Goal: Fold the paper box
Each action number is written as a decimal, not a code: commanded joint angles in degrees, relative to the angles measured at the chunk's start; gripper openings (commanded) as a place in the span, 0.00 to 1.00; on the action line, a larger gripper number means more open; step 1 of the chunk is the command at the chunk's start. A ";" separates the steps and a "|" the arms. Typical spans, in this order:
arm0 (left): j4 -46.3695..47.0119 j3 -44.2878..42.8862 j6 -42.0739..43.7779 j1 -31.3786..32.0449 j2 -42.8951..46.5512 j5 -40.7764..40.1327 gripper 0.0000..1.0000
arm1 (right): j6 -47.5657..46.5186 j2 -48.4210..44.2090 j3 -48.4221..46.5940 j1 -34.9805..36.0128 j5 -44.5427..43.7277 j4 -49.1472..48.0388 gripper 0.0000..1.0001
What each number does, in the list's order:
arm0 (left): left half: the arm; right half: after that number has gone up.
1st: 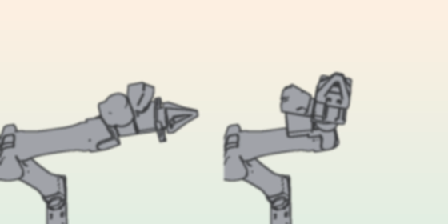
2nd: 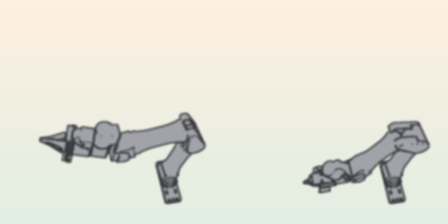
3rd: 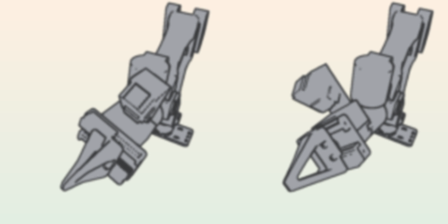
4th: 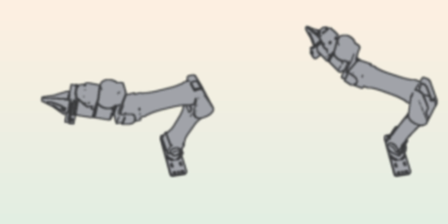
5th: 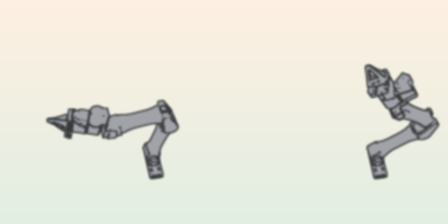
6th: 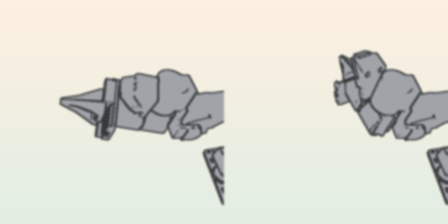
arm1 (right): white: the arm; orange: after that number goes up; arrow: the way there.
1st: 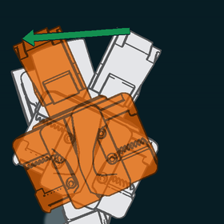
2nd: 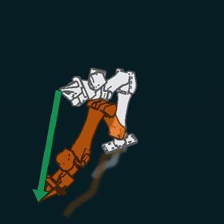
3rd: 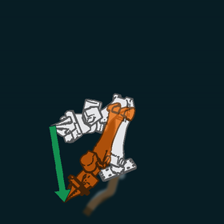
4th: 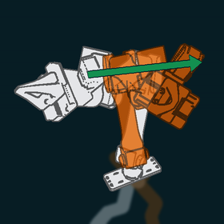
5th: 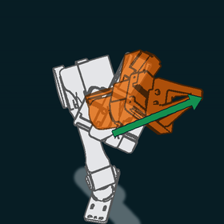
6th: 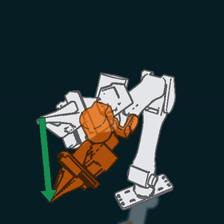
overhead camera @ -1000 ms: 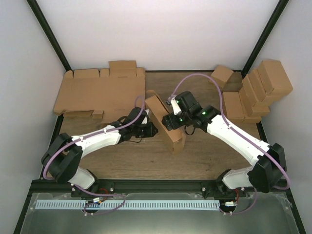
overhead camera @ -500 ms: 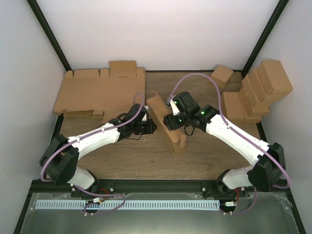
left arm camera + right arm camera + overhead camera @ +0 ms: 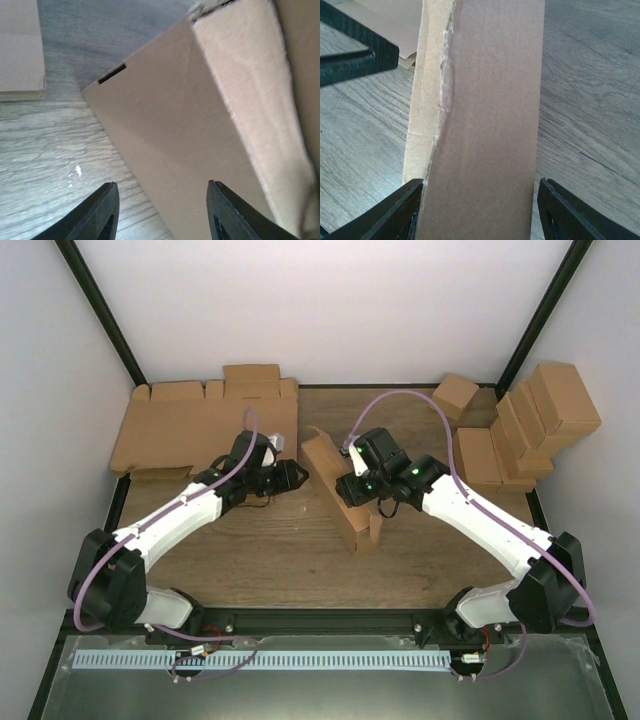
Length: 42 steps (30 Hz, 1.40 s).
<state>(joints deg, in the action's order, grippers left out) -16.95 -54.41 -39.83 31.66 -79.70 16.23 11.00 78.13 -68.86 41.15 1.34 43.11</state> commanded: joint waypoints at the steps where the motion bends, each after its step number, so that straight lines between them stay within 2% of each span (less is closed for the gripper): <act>1: 2.77 -3.59 1.72 -1.72 -0.93 4.64 0.54 | -0.62 -0.45 -0.76 0.36 -2.20 2.36 0.63; 6: 3.68 -6.27 3.06 -2.79 -2.48 5.28 0.64 | -0.79 -0.47 -1.57 0.34 -2.19 2.75 0.64; 8: 4.75 -6.55 3.63 -2.81 -3.65 6.40 0.66 | -0.83 -0.34 -2.23 0.34 -1.78 2.89 0.68; 11: 4.82 -7.01 4.26 -2.75 -6.02 6.56 0.65 | -0.89 -0.40 -3.50 0.34 -0.25 2.91 0.77; 16: 5.17 -6.74 4.39 -2.80 -9.00 6.98 0.59 | -0.58 -0.20 -5.48 0.61 2.93 3.59 0.81; 21: 4.87 -6.82 4.41 -2.79 -10.30 7.41 0.58 | -0.22 0.16 -6.39 2.57 2.23 4.79 0.88; 24: 4.74 -6.91 4.41 -2.74 -10.63 7.28 0.58 | 0.14 0.82 -6.72 3.37 0.96 5.58 0.96; 26: 4.73 -6.90 4.42 -2.81 -10.80 7.24 0.58 | 0.52 1.90 -6.73 3.70 -0.83 6.63 0.97; 33: 4.49 -6.92 4.67 -2.79 -10.98 6.83 0.57 | 1.64 4.80 -6.32 3.94 -6.79 10.04 0.87; 38: 3.57 -7.18 5.26 -2.78 -10.68 5.81 0.58 | 1.53 4.39 -5.32 4.03 -8.46 10.68 0.74; 42: 0.09 -8.63 6.95 -2.80 -6.96 -0.30 0.62 | 1.25 3.48 -4.82 4.03 -8.77 10.51 0.64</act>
<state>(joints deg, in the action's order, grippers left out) -10.81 -61.73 -35.73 28.99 -88.90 22.70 12.01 83.15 -73.43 44.77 -4.80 52.05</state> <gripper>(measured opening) 0.601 0.676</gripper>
